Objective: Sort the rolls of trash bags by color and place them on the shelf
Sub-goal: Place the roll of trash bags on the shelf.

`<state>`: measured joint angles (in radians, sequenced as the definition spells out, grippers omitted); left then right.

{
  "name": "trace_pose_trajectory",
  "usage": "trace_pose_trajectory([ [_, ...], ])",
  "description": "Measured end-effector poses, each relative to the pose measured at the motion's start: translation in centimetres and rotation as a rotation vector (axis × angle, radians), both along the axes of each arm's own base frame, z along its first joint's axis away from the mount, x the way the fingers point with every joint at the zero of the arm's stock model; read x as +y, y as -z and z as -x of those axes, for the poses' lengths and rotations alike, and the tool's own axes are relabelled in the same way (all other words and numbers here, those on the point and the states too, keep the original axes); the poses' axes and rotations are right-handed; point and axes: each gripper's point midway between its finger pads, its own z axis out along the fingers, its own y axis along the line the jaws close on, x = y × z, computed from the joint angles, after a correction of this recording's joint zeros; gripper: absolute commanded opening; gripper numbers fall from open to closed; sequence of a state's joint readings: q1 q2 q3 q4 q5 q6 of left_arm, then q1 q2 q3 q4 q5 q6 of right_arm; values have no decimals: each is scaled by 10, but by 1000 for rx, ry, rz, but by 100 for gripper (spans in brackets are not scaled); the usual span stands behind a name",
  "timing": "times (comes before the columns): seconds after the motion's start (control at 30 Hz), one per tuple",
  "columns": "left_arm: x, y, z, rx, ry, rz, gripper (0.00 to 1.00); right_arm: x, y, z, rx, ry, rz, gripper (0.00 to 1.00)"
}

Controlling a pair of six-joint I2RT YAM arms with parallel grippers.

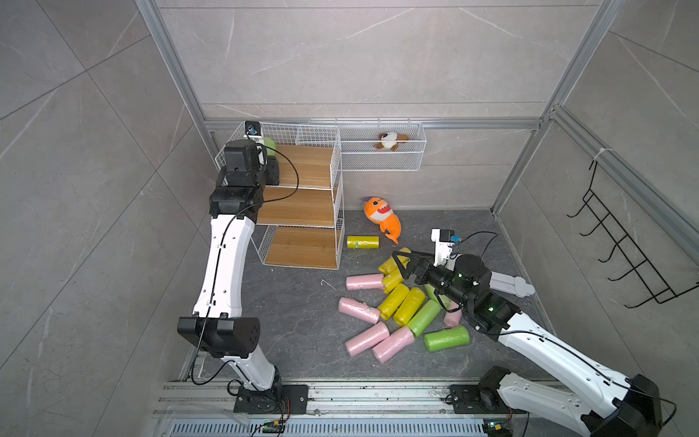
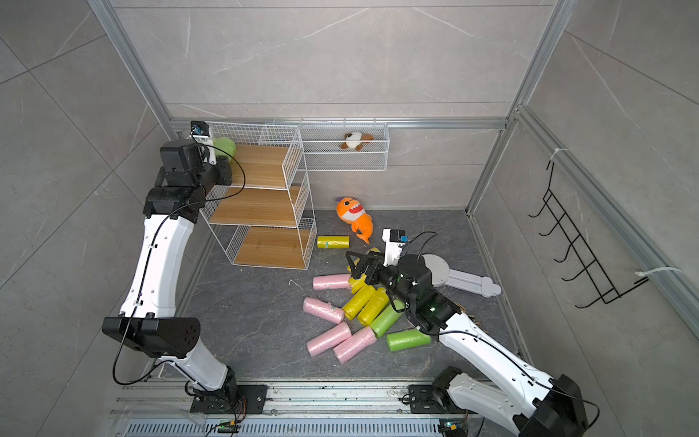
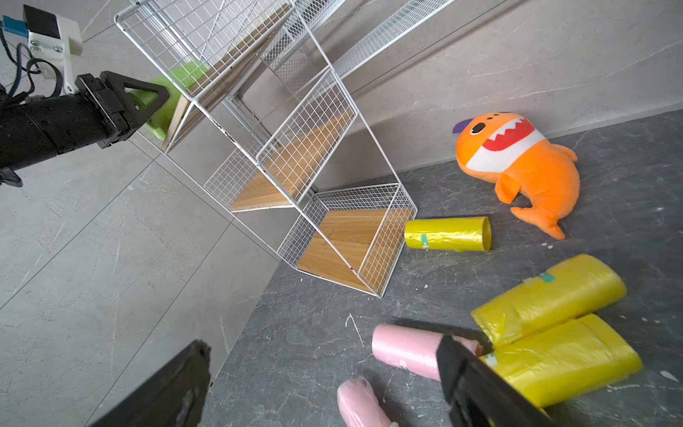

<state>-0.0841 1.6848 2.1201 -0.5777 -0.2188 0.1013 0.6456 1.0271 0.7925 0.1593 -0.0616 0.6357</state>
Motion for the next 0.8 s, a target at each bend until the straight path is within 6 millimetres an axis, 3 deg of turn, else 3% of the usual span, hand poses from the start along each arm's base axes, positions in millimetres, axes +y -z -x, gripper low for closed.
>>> trace_pose_trajectory([
  [0.53, 8, -16, 12, -37, -34, -26, 62, 1, 11, 0, 41, -4, 16, 100],
  [0.8, -8, -45, 40, -111, 52, 94, 70, -5, 28, 0, 135, 4, 144, 100],
])
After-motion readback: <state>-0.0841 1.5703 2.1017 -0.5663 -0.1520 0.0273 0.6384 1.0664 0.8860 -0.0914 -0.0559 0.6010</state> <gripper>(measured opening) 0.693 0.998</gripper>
